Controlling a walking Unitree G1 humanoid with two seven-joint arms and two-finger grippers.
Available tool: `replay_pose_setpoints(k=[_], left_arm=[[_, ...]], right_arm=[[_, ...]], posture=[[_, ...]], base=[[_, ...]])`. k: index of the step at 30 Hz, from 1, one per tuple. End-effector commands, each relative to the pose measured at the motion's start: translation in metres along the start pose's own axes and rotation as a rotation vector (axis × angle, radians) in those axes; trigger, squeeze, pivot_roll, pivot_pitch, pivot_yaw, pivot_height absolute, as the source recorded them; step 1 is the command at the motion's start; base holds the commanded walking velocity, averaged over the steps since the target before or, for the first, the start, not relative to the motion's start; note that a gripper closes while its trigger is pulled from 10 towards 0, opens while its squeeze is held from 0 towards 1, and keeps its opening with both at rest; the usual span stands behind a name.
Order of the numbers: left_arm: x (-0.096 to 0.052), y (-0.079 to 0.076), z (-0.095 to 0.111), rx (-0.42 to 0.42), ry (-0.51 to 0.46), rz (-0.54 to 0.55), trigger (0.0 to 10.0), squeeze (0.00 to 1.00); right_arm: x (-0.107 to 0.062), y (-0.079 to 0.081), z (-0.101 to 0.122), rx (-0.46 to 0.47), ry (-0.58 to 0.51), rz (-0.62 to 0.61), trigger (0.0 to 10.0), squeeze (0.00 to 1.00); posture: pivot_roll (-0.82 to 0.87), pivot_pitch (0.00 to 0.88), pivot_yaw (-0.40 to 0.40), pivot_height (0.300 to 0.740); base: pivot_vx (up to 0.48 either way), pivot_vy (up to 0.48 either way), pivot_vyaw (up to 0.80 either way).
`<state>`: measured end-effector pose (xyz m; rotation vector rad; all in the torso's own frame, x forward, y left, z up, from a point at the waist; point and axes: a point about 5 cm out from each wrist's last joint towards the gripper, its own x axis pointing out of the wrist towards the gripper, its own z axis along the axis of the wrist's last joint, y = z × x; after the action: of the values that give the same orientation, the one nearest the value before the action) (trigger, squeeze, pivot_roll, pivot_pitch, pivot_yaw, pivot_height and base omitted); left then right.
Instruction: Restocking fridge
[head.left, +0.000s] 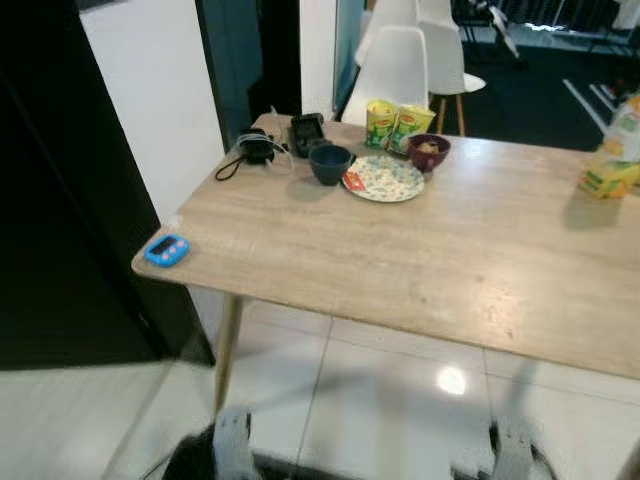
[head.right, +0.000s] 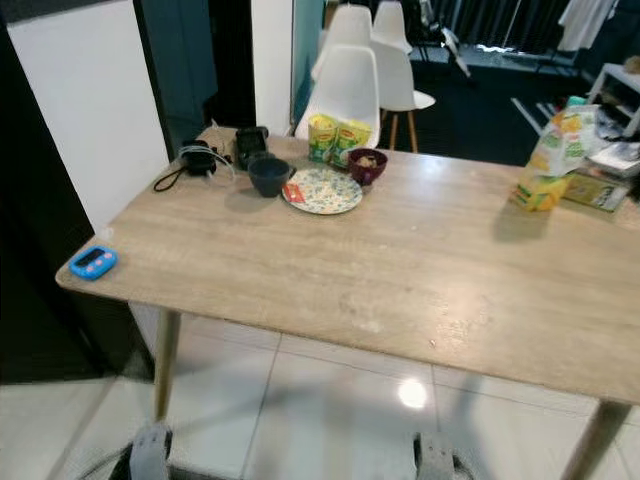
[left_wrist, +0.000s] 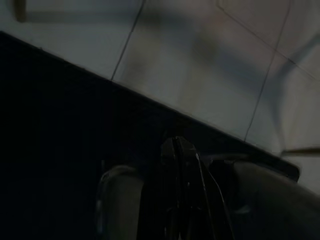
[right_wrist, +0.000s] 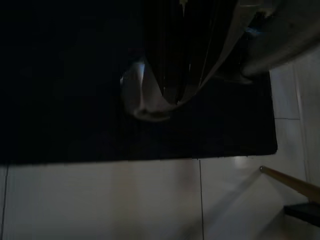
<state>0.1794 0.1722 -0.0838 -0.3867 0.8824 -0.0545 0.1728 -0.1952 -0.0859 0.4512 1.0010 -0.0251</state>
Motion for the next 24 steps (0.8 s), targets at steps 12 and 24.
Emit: replay_pose_setpoints(k=[12,24], left_arm=[[-0.0022,0.002,-0.0067,-0.009,0.024,-0.011,10.0,0.0],[-0.0035,0.0064,-0.0072,-0.045,0.006,0.036,10.0,0.0]], right_arm=[[0.0001,0.0004,-0.0027,-0.024,0.014,-0.001,10.0,0.0],[0.0001,0.0006,-0.0019,-0.022,0.012,0.0,10.0,0.0]], posture=[[0.04,0.0,-0.065,0.74],[0.04,0.0,-0.063,0.74]], base=[[0.0,-0.1,0.0],[0.0,-0.218,0.0]])
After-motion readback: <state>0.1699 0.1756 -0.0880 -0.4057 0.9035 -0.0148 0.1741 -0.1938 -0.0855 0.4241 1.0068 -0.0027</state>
